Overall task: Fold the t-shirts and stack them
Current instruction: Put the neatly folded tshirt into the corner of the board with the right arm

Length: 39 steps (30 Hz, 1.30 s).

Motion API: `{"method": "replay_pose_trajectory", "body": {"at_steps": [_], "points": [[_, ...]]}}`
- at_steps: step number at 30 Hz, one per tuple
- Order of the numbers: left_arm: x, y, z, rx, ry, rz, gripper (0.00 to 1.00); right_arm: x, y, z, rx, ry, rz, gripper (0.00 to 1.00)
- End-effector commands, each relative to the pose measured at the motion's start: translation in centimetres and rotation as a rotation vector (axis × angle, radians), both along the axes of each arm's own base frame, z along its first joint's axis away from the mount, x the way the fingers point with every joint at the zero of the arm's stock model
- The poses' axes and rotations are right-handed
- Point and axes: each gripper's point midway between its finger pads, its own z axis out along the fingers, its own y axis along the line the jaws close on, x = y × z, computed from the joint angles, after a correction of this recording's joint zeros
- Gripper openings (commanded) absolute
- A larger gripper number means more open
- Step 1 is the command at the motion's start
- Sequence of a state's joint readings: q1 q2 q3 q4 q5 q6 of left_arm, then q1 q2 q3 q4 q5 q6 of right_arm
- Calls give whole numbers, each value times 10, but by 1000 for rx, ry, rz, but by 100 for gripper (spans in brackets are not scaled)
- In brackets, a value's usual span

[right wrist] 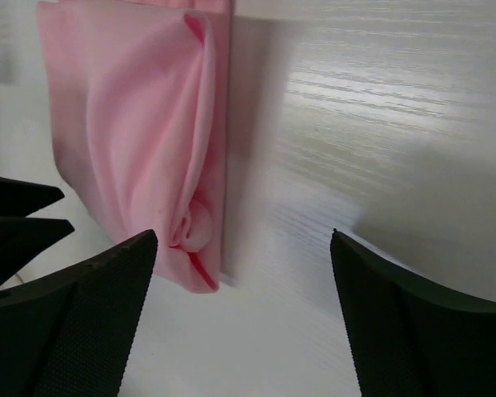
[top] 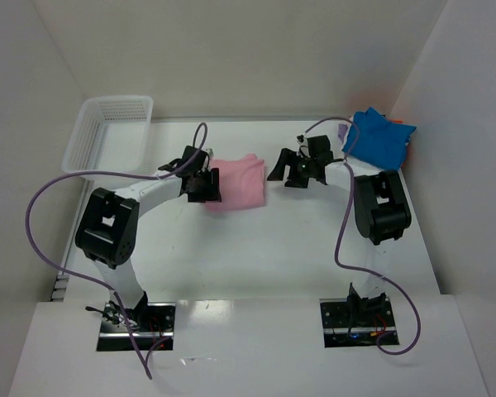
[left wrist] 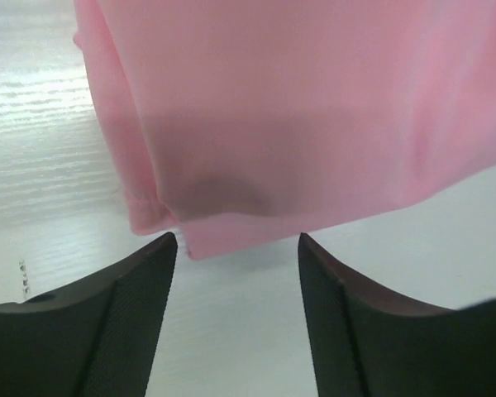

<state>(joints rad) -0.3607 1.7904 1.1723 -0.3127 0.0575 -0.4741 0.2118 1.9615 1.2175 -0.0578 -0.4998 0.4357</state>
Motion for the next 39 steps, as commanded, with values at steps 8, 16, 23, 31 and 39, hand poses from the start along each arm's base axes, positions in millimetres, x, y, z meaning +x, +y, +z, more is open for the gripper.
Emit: {"method": "replay_pose_trajectory", "body": {"at_steps": [8, 16, 23, 31, 39], "points": [[25, -16, 99, -113, -253, -86, 80, 1, 34, 32, 124, -105, 52, 99], [14, -12, 127, -158, -351, -69, 93, 6, 34, 10, 106, -67, 40, 99], [13, -7, 132, -133, -353, -57, 95, 11, 34, 0, 83, -39, 53, 99], [5, 4, 146, -114, -391, -29, 98, 11, 52, -11, 96, -12, 67, 99], [3, 9, 146, -108, -382, -20, 99, 10, 74, -18, 65, 1, 42, 99]]}}
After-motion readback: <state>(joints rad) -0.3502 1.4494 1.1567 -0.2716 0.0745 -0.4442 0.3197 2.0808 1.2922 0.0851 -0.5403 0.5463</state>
